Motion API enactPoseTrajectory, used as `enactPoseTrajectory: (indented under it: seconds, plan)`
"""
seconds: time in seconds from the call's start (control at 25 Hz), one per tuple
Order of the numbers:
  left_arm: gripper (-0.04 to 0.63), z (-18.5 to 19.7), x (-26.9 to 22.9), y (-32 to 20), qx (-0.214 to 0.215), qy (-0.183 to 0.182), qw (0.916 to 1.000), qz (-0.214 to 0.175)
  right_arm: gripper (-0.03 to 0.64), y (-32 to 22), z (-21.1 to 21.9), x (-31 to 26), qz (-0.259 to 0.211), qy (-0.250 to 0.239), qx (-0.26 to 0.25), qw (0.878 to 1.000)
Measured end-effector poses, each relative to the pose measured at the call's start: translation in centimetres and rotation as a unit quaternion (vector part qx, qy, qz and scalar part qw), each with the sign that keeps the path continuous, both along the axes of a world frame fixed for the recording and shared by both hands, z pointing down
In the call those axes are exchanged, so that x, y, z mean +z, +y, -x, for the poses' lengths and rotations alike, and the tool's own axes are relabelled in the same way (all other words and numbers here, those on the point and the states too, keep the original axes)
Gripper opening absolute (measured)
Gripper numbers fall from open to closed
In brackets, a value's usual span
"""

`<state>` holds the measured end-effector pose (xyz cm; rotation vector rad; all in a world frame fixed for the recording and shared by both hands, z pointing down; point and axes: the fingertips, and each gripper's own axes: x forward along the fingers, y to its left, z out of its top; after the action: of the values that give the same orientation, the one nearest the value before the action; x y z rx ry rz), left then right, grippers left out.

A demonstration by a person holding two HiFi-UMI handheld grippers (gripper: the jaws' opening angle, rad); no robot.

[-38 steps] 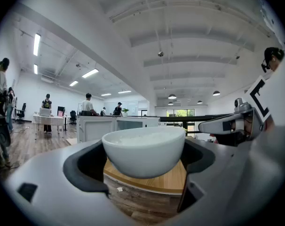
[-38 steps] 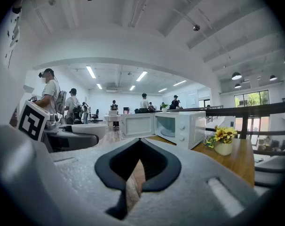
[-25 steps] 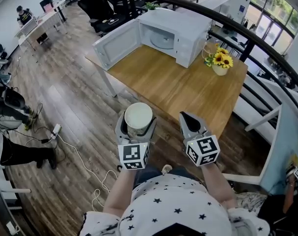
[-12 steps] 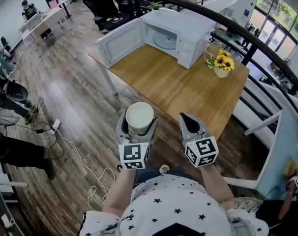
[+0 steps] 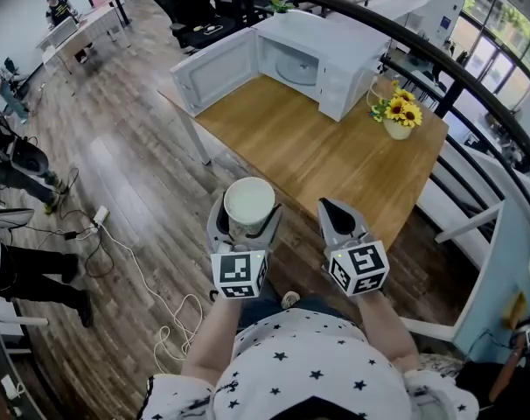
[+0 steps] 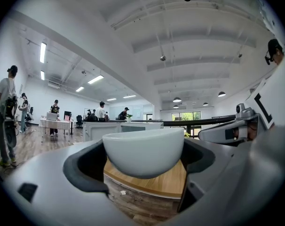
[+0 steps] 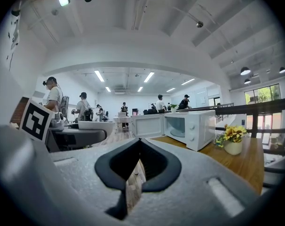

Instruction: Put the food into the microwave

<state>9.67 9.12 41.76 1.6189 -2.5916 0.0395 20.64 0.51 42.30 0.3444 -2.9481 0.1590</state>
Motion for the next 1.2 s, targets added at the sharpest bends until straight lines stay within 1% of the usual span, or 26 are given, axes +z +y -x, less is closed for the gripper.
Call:
enactPoseTrajectory:
  seconds: [0.24, 0.44, 0.88, 1.2]
  plan:
    - [0.489, 1.5, -0.1, -1.7, 0.007, -0.001, 1.0, -0.006, 0.005, -1.2, 1.7, 0.3, -0.002, 0.004, -0.001, 1.0]
    - [0.489, 3.8, 0.0, -3.5, 0.022, 0.0, 0.9997, -0.011, 0.005, -2.7, 4.0, 0.5, -0.006, 0.007, 0.013, 1.0]
    - [0.489, 11.5, -0.8, -8.9, 0.069, -0.003, 0.9974, -0.021, 0.005, -7.4, 11.3, 0.0, -0.01, 0.005, 0.059, 0.998]
    - [0.489, 17.6, -1.3, -12.4, 0.11, -0.001, 0.9938, -0.018, 0.005, -10.1, 16.9, -0.8, -0.009, 0.003, 0.102, 0.995]
